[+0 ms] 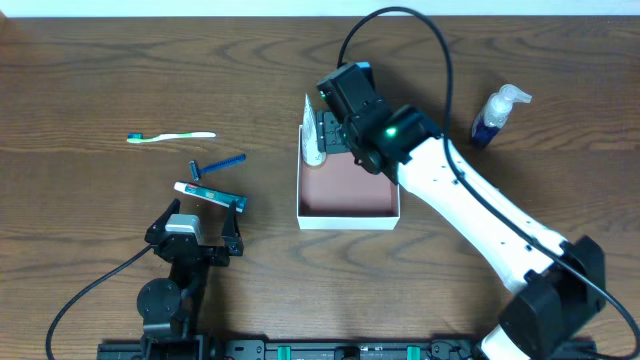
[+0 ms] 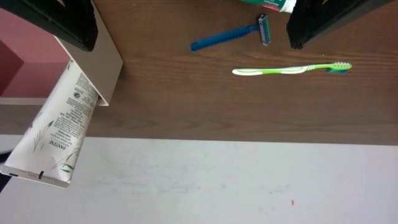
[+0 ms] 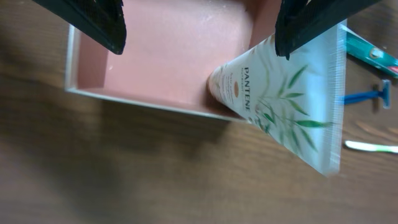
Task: Pack container
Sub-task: 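Lower the lotion tube upright into the box and open the right gripper, then move the right gripper to the green Dettol soap bar and grasp it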
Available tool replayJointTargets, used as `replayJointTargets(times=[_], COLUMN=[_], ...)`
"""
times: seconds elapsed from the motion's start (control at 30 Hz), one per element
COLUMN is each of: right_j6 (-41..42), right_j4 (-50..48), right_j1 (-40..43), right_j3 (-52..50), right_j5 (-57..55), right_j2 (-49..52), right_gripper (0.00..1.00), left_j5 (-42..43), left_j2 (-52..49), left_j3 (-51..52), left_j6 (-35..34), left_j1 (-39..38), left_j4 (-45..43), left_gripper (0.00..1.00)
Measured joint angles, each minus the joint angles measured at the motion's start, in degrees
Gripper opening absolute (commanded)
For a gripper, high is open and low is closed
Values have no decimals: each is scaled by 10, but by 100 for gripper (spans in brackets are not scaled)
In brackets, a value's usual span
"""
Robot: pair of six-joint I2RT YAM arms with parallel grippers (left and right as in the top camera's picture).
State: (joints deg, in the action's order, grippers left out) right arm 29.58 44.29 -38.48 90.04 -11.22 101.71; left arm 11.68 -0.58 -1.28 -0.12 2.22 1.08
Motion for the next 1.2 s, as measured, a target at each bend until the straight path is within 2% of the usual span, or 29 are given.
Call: replayJointTargets(times=[0.67, 0.93, 1.2], right_j6=[10, 9, -26], right_j4=[-28, -29, -3], right_j1=[1, 40, 65], right_j3=[-1, -1, -1], right_j5=[46, 54, 54], right_j2=[6, 6, 3], right_gripper=[72, 73, 84], left_j5=[0, 0, 0], left_j2=[0, 0, 0], left_j3=[0, 0, 0], left_j6=[0, 0, 0], left_j1=[0, 0, 0], left_j4=[0, 0, 0], left_gripper=[98, 98, 98])
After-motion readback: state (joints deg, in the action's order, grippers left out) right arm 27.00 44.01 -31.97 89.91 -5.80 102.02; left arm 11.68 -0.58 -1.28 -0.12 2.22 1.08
